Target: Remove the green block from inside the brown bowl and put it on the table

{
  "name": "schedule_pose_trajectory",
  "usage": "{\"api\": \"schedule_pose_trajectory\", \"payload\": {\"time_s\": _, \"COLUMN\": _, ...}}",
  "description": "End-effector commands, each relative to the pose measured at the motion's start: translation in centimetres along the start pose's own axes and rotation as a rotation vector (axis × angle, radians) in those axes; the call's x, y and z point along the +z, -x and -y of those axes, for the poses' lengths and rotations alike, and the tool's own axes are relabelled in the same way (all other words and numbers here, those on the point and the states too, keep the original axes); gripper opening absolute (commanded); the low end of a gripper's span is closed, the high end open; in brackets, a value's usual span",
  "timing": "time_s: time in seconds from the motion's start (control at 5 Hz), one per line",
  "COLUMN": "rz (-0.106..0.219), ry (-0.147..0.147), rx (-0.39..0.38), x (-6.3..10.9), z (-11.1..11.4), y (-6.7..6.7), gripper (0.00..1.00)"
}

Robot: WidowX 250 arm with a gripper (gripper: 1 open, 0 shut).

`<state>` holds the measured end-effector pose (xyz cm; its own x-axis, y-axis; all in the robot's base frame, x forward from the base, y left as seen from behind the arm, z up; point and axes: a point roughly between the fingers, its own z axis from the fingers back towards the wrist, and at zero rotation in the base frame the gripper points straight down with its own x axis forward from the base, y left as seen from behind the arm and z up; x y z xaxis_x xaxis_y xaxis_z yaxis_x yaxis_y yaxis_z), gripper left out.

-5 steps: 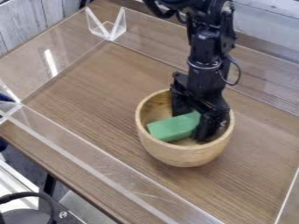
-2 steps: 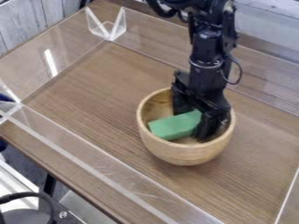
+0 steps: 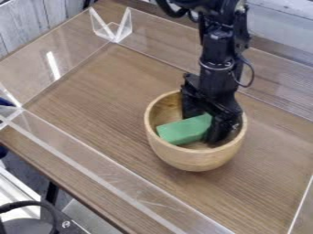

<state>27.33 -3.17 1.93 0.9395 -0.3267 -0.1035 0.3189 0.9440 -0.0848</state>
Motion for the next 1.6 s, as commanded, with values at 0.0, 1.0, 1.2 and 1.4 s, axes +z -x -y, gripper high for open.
{"api": "schedule_pose_trajectory", "payload": {"time_s": 0.0, "rz": -0.045, "ry": 0.011, "rx": -0.004, "x": -1.82, "z": -0.63, "y": 0.25, "gripper": 1.0}}
{"api": "schedule_pose_trajectory", "payload": {"time_s": 1.0, "rz": -0.053, "ry": 0.01, "rx": 0.017, "x": -1.72, "z": -1.35, "y": 0.22, "gripper": 1.0}}
{"api": "schedule_pose_trajectory", "payload": {"time_s": 1.2, "rz": -0.053, "ry": 0.01, "rx": 0.02, "x": -1.67, "z": -1.42, "y": 0.18, "gripper": 1.0}}
{"api": "schedule_pose_trajectory", "payload": {"time_s": 1.4, "rz": -0.053, "ry": 0.01, "rx": 0.024, "x": -1.66, "z": -1.53, "y": 0.19, "gripper": 1.0}}
